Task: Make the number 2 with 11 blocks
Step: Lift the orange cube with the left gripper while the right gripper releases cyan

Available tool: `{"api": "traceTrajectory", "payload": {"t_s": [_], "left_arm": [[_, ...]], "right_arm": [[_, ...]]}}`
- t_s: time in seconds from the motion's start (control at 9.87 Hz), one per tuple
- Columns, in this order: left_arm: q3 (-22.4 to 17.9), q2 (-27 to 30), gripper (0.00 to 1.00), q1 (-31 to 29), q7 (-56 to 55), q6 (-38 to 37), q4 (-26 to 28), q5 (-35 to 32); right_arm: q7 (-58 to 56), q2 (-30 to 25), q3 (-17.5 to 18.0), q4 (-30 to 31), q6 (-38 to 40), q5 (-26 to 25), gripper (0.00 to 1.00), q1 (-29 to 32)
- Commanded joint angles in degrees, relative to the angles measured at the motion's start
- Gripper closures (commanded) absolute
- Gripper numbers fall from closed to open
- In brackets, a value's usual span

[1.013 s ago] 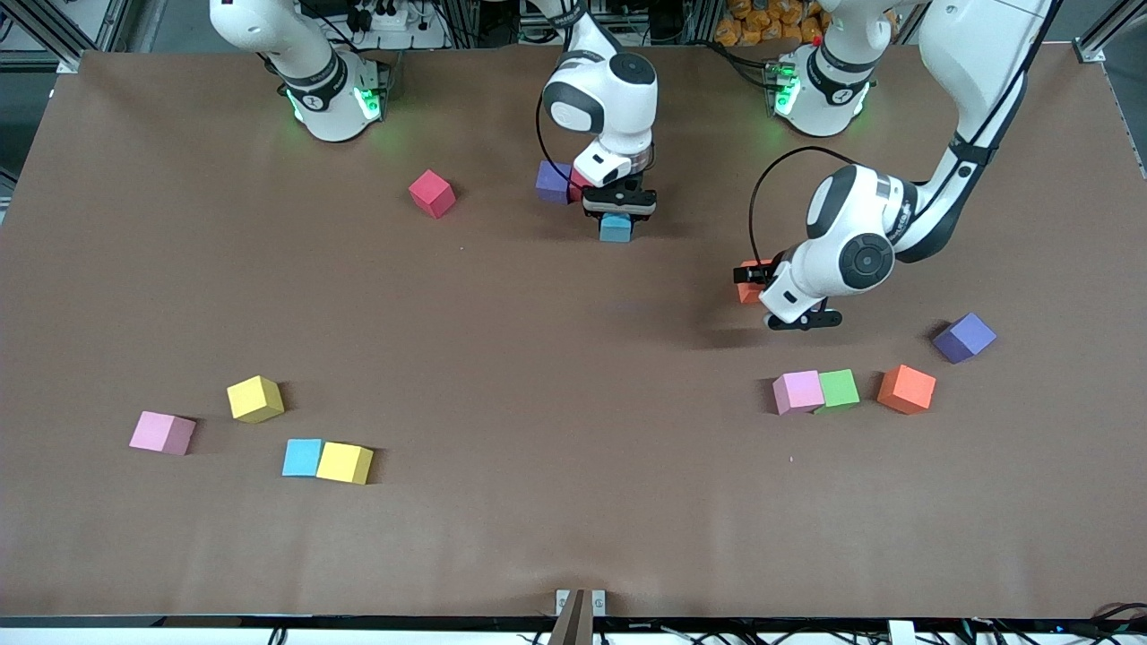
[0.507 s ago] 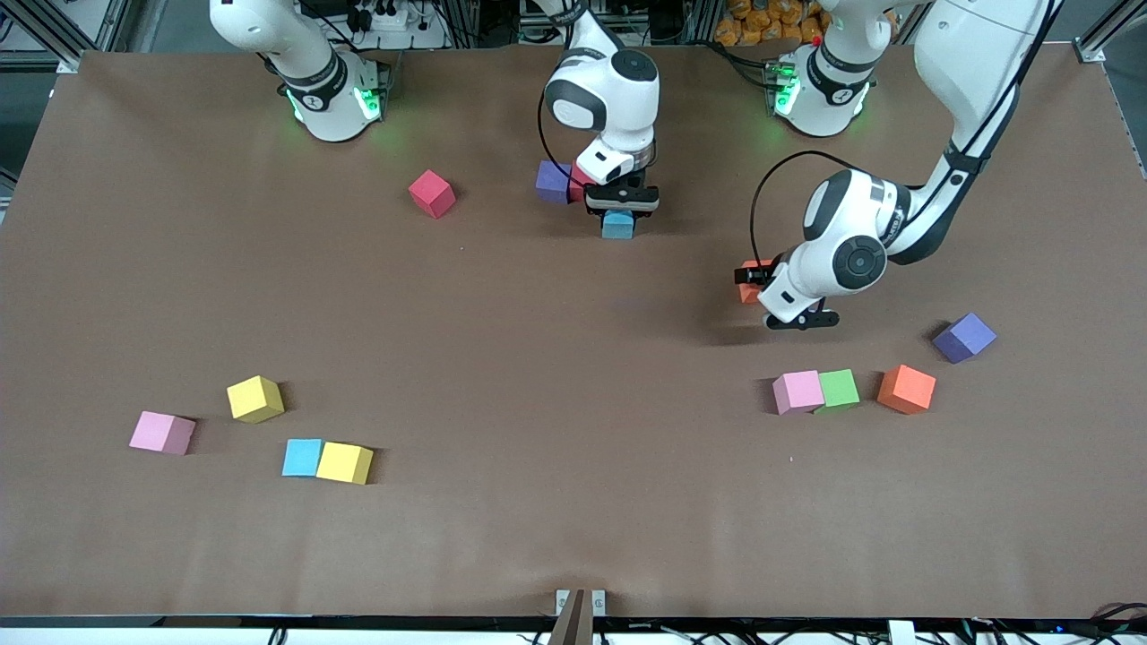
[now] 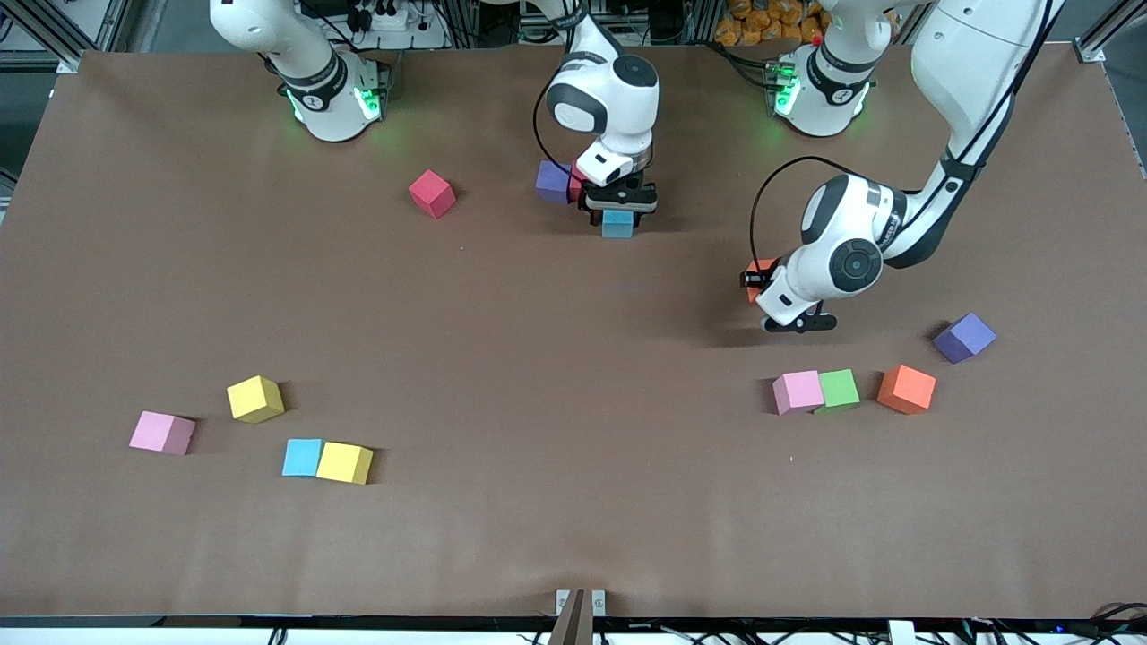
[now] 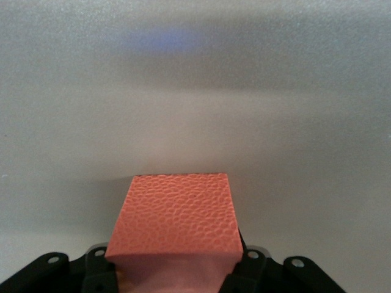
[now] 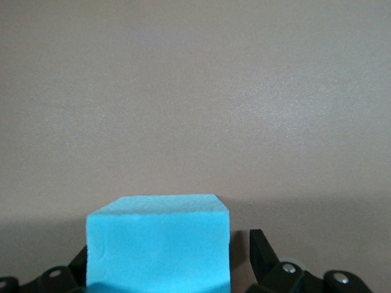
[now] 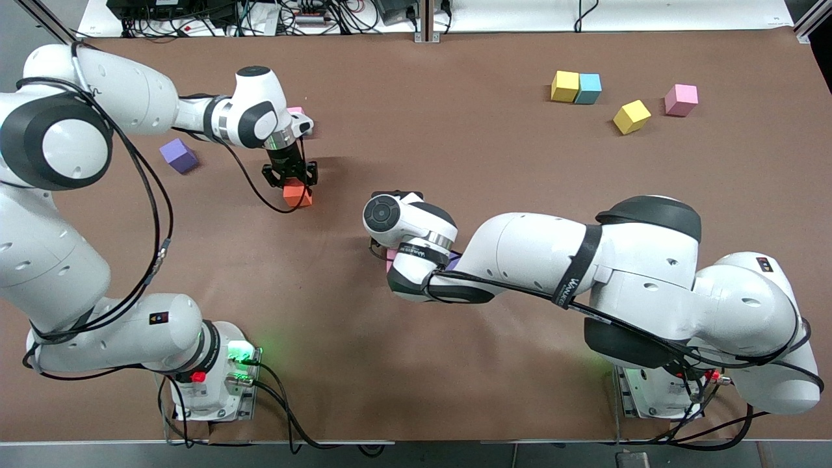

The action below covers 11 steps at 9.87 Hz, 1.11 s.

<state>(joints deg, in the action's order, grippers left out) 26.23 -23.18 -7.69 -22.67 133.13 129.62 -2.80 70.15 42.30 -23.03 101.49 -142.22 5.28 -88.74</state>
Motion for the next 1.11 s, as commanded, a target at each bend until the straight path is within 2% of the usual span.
{"api": "traceTrajectory", "payload": {"t_s": [0.0, 0.1, 0.61, 0.81, 1.01], "left_arm": [[-0.57, 0.94, 1.00, 0.66, -0.62, 0.55, -0.68, -1.24], [-0.57, 1.20, 1.00, 0.66, -0.62, 0.55, -1.38, -1.24], [-0.57, 2.96, 1.00, 3.81, -0.71, 0.11, -5.07, -0.81], [-0.57, 2.96, 1.00, 5.14, -1.50, -0.50, -6.82, -0.54], [-0.65, 3.05, 1.00, 5.58, -1.50, -4.61, -9.72, -0.54]], "right_arm": [[-0.28, -0.46, 0.00, -0.68, 0.71, 0.95, 0.00, 0.76], [-0.28, -0.90, 0.00, -0.68, 0.71, 2.79, 0.00, 0.93], [-3.78, -3.53, -0.26, -0.76, 4.12, 5.88, 0.00, 2.16], [-6.76, -6.78, -0.17, -0.68, 7.11, 5.97, 0.00, 5.14], [-11.85, -10.20, -0.09, -0.76, 10.10, 5.97, 0.00, 9.52]]}}
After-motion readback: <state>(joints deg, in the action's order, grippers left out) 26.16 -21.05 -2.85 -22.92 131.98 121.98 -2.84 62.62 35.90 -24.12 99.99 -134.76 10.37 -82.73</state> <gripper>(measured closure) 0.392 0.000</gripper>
